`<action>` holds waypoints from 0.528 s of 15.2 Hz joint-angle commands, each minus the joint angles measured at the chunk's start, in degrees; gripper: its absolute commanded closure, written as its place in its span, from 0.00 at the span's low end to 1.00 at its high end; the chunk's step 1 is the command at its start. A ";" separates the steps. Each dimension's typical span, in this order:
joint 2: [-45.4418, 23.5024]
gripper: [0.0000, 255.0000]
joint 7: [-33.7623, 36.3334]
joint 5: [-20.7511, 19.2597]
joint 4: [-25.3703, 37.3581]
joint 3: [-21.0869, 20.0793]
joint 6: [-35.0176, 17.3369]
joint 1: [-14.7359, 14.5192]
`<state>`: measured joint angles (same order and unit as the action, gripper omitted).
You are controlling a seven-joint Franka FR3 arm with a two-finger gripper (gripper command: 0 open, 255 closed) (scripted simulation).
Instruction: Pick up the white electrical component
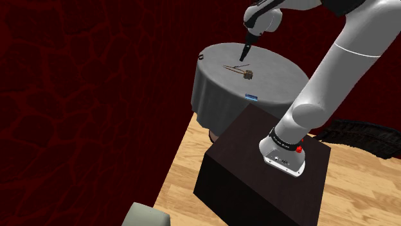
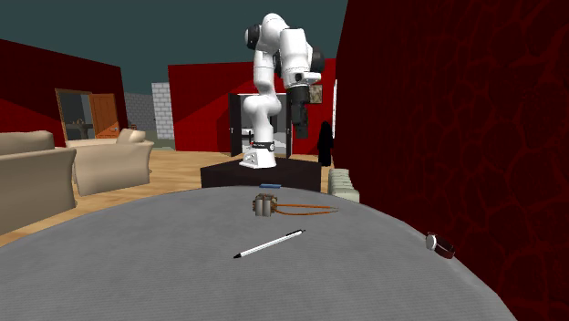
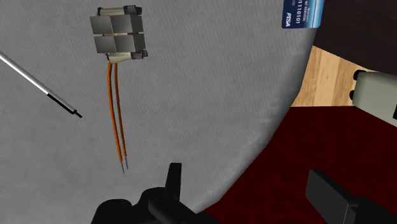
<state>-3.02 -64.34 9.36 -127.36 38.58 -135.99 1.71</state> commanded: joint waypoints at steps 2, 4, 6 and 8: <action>-8.50 0.00 -8.04 7.97 4.67 -0.33 -0.74 2.49; -13.69 0.00 -12.18 12.12 8.31 -1.62 -0.49 5.14; -18.62 0.00 -15.54 15.43 12.23 -3.22 -0.04 8.07; -23.37 0.00 -18.23 18.02 16.43 -4.82 0.57 10.99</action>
<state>-23.78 -81.01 25.80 -113.01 34.63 -135.56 11.24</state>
